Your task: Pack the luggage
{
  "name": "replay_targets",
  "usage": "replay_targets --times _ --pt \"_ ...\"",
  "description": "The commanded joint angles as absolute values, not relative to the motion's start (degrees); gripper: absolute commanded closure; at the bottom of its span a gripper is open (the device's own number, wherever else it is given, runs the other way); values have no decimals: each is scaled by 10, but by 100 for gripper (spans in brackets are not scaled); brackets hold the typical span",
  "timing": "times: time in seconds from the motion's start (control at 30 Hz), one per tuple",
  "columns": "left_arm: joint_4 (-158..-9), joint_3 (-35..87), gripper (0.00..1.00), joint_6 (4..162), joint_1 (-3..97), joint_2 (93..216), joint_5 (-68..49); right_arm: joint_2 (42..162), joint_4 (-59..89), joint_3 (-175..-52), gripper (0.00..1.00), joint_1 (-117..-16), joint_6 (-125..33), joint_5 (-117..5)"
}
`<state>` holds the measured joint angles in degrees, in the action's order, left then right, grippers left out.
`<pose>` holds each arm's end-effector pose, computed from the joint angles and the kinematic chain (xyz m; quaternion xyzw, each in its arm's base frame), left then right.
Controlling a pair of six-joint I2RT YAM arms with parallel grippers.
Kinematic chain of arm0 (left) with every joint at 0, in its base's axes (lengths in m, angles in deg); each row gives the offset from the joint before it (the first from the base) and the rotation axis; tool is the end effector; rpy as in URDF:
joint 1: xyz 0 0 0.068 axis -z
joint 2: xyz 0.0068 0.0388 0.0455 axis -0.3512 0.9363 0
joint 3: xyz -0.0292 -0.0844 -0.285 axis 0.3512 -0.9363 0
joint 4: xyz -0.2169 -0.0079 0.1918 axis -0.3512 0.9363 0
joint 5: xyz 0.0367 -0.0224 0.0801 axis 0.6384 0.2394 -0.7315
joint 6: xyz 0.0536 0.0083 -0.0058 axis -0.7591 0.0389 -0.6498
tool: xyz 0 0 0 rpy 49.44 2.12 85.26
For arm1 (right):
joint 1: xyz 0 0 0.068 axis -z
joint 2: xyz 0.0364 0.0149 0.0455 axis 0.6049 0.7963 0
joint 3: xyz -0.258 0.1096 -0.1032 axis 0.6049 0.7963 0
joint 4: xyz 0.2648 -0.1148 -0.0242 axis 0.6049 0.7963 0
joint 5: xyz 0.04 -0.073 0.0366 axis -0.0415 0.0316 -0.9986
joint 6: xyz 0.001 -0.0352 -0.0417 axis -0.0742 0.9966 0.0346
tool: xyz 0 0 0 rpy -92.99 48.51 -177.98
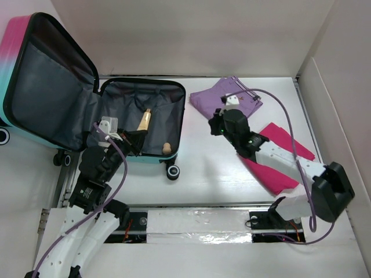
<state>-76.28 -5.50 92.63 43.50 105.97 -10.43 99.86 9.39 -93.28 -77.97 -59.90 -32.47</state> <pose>0.1132 -0.0527 0.3831 0.0574 0.6553 -0.3208 0.6814 0.2671 0.2167 0.3073 -0.0607 0.8077 0.1964 0.5525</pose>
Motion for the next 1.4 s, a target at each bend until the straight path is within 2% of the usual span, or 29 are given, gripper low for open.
replay_targets --times 0.0,0.1,0.27,0.3,0.33,0.4,0.43,0.47,0.53,0.57,0.6,0.67,0.7,0.73,0.8,0.83,0.97,1.13,1.37 --pt "-782 -24 100 913 438 1104 -111 937 79 -880 100 -754 -585 -281" --pt "-781 -13 100 910 438 1164 -117 893 99 -855 100 -721 -586 -291" --pt "-788 75 100 899 455 1345 -19 829 97 -812 100 -660 -578 -364" --pt "-793 94 100 896 484 1372 -37 802 92 -805 100 -653 -576 -366" --pt "-787 145 100 888 565 1399 -128 786 95 -799 100 -639 -576 -364" --pt "-771 213 100 859 629 1506 -246 737 106 -782 99 -625 -583 -360" --pt "-761 277 100 860 647 1541 -270 719 109 -776 98 -610 -581 -359" --pt "-758 302 100 867 655 1609 -276 701 116 -766 95 -601 -582 -359" --pt "-762 364 100 914 655 1666 -277 645 147 -764 92 -571 -582 -357" --pt "-770 377 94 924 663 1710 -279 626 166 -762 89 -560 -580 -357" --pt "-776 390 75 944 669 1730 -289 605 184 -759 86 -551 -580 -355" --pt "-786 429 51 967 674 1783 -317 550 194 -754 74 -522 -580 -356" --pt "-787 441 32 981 674 1801 -320 533 196 -750 70 -513 -581 -359" --pt "-787 459 24 1011 674 1829 -332 507 196 -741 64 -496 -585 -361" --pt "-786 472 11 1039 674 1855 -348 488 197 -734 62 -481 -590 -373" --pt "-783 485 9 1067 674 1867 -360 484 199 -733 62 -473 -590 -382" --pt "-775 515 7 1153 669 1927 -365 480 207 -738 61 -452 -592 -421" --pt "-723 540 19 1299 645 2004 -386 476 207 -738 60 -452 -592 -434" --pt "-709 548 17 1384 634 2045 -421 486 201 -739 59 -452 -586 -460"
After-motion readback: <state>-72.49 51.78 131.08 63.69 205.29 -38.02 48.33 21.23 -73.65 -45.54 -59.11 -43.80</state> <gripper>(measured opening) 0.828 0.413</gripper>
